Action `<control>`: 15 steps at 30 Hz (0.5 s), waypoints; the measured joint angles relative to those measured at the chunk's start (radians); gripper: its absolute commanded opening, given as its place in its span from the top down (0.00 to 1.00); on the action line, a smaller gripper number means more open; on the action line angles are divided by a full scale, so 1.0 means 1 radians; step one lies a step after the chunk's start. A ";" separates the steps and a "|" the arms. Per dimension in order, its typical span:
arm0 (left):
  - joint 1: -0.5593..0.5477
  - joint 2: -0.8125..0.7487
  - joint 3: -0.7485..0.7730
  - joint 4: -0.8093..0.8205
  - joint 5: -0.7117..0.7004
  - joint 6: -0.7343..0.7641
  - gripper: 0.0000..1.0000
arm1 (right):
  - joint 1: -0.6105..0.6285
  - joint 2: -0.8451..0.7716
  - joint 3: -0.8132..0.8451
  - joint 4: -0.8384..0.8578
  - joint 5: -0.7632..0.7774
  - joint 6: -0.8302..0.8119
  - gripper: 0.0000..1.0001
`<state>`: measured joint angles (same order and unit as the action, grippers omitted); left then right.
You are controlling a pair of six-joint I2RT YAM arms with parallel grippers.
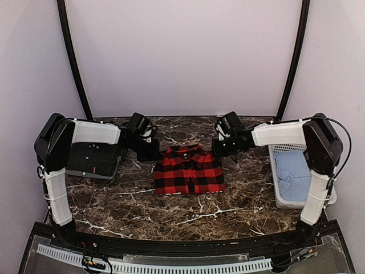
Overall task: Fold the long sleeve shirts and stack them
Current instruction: Smooth out the square-folded shirt at the center of the board.
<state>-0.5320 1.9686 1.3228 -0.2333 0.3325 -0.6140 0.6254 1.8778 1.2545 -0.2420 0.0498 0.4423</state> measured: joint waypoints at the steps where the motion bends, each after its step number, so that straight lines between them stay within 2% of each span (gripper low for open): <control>1: 0.000 0.000 0.000 0.000 0.000 0.000 1.00 | 0.000 0.000 -0.001 0.000 0.000 0.000 1.00; 15: -0.016 -0.004 0.002 0.024 0.004 0.005 1.00 | 0.000 -0.122 -0.045 -0.002 0.016 0.007 1.00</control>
<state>-0.5480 1.9644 1.3243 -0.2096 0.3367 -0.6094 0.6254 1.7554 1.2091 -0.2440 0.0658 0.4496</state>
